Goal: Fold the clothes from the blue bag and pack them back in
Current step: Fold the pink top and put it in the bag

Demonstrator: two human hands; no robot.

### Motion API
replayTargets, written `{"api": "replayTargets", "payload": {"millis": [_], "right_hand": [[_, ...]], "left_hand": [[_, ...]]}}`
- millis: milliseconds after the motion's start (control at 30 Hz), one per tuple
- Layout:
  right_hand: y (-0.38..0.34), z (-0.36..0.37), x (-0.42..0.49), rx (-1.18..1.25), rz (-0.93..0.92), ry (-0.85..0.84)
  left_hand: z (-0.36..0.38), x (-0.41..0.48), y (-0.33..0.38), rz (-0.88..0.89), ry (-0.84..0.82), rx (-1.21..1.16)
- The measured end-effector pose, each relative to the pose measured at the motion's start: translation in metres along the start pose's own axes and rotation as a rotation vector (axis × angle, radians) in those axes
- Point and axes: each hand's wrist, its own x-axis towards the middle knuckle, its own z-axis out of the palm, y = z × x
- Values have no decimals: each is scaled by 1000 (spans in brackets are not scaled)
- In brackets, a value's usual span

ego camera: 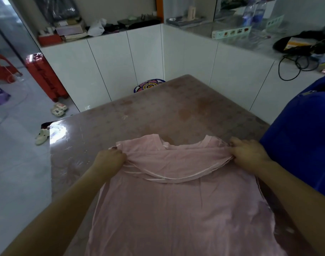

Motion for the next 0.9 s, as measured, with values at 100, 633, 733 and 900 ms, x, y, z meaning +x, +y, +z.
{"api": "replayTargets", "payload": {"millis": [100,633,733,900], "right_hand": [[15,-3,6,47,93,17],[32,-7,43,731,416,82],[24,-7,46,753,509,68],[12,-9,62,1290,769,254]], "left_hand": [[-1,15,-18,-241,-106,-108],[-7,30,-36,-111,-347,-141],[-8,37,-34,-542,-146,-596],[-22,47,-9,-898,298,-774]]}}
